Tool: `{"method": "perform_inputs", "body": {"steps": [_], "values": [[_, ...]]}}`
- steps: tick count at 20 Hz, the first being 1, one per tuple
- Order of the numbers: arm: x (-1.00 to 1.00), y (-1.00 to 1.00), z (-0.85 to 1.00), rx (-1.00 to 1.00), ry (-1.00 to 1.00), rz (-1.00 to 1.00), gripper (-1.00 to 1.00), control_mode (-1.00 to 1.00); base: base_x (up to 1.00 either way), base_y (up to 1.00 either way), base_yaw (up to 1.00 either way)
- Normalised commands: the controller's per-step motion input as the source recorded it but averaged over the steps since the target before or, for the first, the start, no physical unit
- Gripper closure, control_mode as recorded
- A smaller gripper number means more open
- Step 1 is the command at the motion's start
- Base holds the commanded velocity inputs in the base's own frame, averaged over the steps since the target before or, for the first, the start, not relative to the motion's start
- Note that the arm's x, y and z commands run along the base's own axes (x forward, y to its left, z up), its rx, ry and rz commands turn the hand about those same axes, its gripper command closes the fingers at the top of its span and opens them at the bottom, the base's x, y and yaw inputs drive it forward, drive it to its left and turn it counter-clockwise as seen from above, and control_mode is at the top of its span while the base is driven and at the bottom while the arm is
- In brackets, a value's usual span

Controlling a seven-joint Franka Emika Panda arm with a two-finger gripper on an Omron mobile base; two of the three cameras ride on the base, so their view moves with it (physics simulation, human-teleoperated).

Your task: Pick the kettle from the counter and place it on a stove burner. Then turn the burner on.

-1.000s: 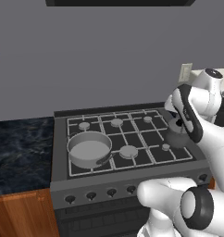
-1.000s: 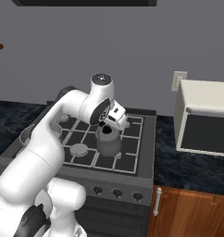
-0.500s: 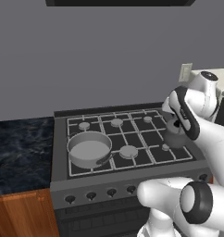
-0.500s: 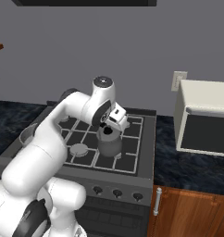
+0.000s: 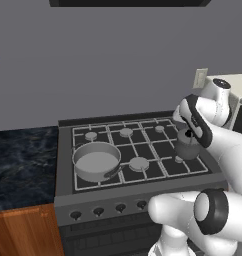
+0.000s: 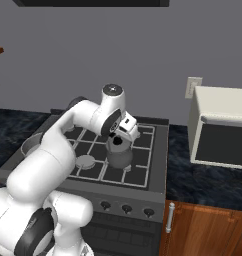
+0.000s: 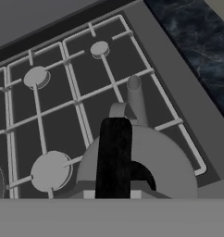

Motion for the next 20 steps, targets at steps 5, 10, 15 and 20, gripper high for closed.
{"method": "perform_inputs", "body": {"steps": [5,10,15,20], "values": [[0.09,0.0,-0.1,0.0,0.0,0.0,1.0,-1.0,0.0,0.0,0.0],[0.05,0.0,-0.09,0.0,0.0,0.0,1.0,-1.0,0.0,0.0,0.0],[0.04,0.0,-0.1,0.0,0.0,0.0,1.0,-1.0,0.0,0.0,0.0],[0.04,0.0,-0.07,0.0,0.0,0.0,1.0,-1.0,0.0,0.0,0.0]]}}
